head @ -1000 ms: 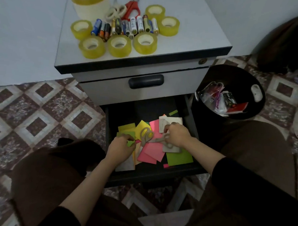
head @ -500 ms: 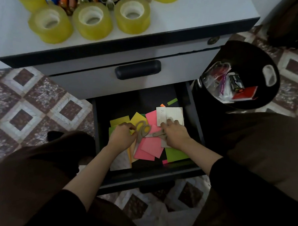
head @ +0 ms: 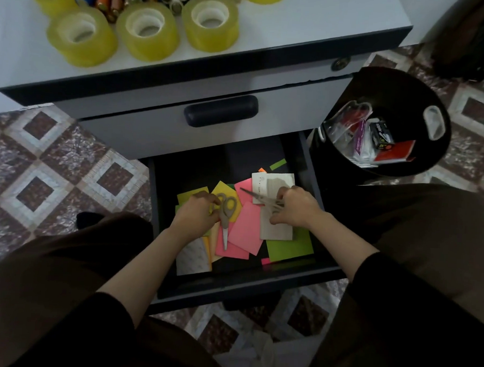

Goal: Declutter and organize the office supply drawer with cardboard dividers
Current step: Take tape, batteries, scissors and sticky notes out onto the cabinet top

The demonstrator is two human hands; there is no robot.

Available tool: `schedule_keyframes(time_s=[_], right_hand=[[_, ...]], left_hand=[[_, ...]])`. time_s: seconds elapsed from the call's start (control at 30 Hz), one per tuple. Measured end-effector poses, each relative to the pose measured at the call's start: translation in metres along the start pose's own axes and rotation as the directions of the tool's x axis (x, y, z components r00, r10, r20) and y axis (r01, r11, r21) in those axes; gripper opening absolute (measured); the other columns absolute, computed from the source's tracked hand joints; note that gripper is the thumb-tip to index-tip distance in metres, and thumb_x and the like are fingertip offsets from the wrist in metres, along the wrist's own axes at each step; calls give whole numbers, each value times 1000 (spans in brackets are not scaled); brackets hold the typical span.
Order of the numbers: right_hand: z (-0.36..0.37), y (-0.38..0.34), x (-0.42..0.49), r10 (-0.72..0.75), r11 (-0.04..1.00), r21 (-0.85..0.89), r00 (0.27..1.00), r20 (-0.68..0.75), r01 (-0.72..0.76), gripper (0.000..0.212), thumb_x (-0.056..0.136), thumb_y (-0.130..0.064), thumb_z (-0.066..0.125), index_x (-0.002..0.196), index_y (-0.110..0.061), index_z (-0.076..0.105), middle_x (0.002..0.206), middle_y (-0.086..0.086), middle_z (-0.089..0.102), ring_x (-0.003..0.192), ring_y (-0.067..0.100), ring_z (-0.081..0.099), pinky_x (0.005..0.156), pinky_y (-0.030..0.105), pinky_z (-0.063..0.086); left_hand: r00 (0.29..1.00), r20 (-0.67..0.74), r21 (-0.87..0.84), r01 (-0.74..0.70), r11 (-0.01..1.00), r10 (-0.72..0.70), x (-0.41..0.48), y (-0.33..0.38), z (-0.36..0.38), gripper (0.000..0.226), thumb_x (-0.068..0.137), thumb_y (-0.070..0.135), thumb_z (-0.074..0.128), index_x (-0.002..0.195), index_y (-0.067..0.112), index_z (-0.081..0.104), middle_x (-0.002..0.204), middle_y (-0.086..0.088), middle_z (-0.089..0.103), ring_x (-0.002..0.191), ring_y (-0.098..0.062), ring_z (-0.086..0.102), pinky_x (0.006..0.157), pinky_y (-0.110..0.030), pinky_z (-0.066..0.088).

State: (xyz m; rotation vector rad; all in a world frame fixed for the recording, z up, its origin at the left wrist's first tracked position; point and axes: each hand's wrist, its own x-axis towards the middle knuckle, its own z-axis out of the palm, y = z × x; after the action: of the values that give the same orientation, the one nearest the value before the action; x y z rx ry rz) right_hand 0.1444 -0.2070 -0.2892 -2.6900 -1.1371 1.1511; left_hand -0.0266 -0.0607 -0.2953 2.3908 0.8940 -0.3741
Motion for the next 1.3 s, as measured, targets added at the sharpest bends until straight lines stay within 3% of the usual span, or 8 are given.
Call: schedule_keyframes(time_s=[0.23, 0.37, 0.43, 0.53, 0.8, 0.97, 1.13, 1.3], right_hand=[[7, 3, 7, 75, 983, 167, 997, -6, -72, 62, 71, -41, 76, 115, -7, 48, 111, 11, 53, 96, 26, 56, 72, 32, 48], [12, 3, 10, 135, 937, 321, 990, 39, -140, 56, 71, -38, 78, 111, -7, 53, 105, 8, 52, 88, 24, 60, 67, 35, 56], [14, 3, 13, 165, 871, 459, 985, 58, -173, 52, 70, -35, 79, 106, -7, 54, 100, 6, 56, 76, 21, 62, 51, 31, 57], [14, 4, 19, 170, 835, 517, 982, 80, -186, 53, 69, -37, 80, 104, -7, 54, 102, 9, 61, 68, 18, 62, 37, 22, 48], [11, 0, 17, 201, 812, 537, 973, 111, -229, 53, 70, -37, 80, 103, -6, 51, 102, 8, 55, 74, 24, 65, 51, 34, 57], [7, -9, 10, 197, 758, 605, 970, 145, -244, 32, 75, -28, 76, 68, -10, 51, 94, 20, 68, 54, 26, 63, 60, 36, 57], [1, -19, -6, 155, 767, 602, 975, 158, -219, 29, 77, -29, 74, 72, -6, 57, 85, 18, 68, 51, 24, 63, 64, 34, 57], [-1, -32, -35, 71, 753, 640, 986, 151, -152, 22, 79, -24, 72, 70, -8, 60, 74, 11, 64, 56, 25, 63, 66, 37, 60]], left_hand=[[922, 316, 425, -348, 836, 223, 13, 7, 0, 64, 92, 0, 40, 145, 32, 26, 157, 0, 7, 142, -22, 16, 97, -30, 40], [890, 394, 558, -429, 710, 228, 20, 3, 4, 60, 96, 8, 36, 148, 31, 16, 158, -5, -1, 145, -26, 1, 116, -42, 9], [887, 395, 573, -441, 690, 239, 24, -3, 8, 59, 97, 9, 34, 148, 30, 14, 157, -6, 2, 144, -26, 4, 117, -42, 7], [899, 348, 548, -425, 721, 266, 28, -7, 11, 55, 96, 11, 37, 146, 28, 22, 153, -6, 16, 138, -27, 19, 111, -35, 26], [904, 368, 564, -404, 721, 218, 36, -1, 0, 50, 90, 23, 54, 137, 24, 37, 129, -9, 40, 119, -26, 42, 86, -33, 43], [937, 315, 574, -313, 756, 149, 22, 9, -10, 59, 83, 25, 64, 136, 17, 39, 138, -12, 32, 118, -25, 46, 86, -32, 45], [971, 226, 548, -195, 814, 81, -4, 3, -19, 47, 80, 30, 66, 118, 10, 47, 119, -7, 54, 106, -24, 57, 78, -32, 47], [985, 174, 493, -86, 866, -1, -35, -7, -26, 57, 76, 49, 65, 116, 11, 51, 111, -7, 60, 104, -25, 57, 80, -32, 46]])
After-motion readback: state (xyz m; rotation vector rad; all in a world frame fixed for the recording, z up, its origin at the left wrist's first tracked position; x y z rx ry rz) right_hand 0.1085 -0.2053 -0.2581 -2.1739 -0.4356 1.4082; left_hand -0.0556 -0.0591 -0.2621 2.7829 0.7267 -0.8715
